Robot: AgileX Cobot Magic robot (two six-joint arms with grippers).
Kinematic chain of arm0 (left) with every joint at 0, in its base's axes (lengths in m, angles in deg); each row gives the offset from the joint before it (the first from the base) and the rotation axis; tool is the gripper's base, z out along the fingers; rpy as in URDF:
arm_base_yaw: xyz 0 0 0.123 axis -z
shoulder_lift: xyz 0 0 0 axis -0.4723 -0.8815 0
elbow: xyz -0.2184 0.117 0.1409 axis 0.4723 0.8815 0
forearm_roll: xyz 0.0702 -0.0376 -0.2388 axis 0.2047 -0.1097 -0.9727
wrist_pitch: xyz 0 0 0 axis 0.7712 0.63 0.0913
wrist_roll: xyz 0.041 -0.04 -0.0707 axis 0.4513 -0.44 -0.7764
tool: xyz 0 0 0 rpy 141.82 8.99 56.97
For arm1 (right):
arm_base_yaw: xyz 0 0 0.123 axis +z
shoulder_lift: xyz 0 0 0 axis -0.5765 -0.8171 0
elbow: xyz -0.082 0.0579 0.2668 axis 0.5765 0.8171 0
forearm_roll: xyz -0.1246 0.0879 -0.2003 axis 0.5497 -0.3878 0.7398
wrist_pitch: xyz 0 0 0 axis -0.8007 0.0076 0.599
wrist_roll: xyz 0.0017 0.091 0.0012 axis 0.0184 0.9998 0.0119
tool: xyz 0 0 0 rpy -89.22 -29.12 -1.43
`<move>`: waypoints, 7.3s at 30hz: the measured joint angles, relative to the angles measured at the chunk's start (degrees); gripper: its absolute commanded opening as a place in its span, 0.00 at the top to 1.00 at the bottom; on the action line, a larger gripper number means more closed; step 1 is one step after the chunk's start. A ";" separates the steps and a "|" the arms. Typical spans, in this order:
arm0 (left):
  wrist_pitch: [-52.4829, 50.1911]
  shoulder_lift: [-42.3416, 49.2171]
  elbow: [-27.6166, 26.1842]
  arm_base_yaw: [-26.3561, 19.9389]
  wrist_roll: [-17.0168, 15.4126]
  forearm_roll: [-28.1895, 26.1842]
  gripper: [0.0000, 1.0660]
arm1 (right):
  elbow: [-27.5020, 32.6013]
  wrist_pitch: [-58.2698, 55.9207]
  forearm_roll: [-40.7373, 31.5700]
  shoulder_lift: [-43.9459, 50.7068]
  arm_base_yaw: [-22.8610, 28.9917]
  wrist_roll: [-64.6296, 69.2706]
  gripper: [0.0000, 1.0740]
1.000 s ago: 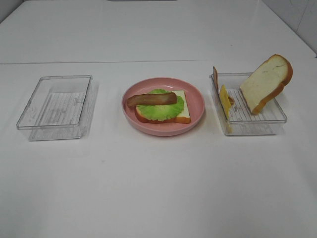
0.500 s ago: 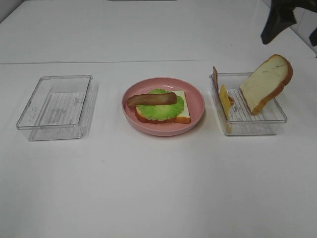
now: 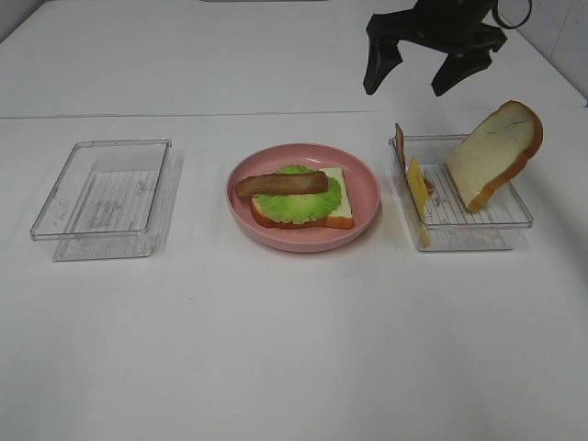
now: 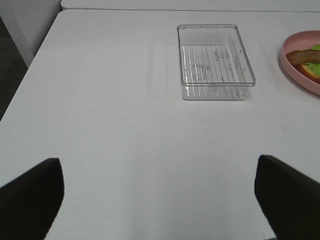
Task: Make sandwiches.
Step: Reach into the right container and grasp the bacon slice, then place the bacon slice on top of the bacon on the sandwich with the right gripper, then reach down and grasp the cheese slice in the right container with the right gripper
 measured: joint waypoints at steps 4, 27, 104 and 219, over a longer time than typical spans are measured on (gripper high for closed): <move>0.00 0.00 0.00 0.00 0.00 0.00 0.08 | -3.55 -0.06 0.11 -4.35 0.00 0.00 0.15; 0.00 0.00 0.00 0.00 0.00 0.00 0.08 | -4.18 -0.69 0.63 -9.80 0.00 0.06 0.25; 0.00 0.00 0.00 0.00 0.00 -0.29 0.08 | -4.18 -0.92 -7.73 1.66 0.00 7.05 1.00; 0.00 0.00 0.00 0.00 0.00 -0.80 0.08 | 21.77 0.57 6.93 3.04 2.75 8.02 0.42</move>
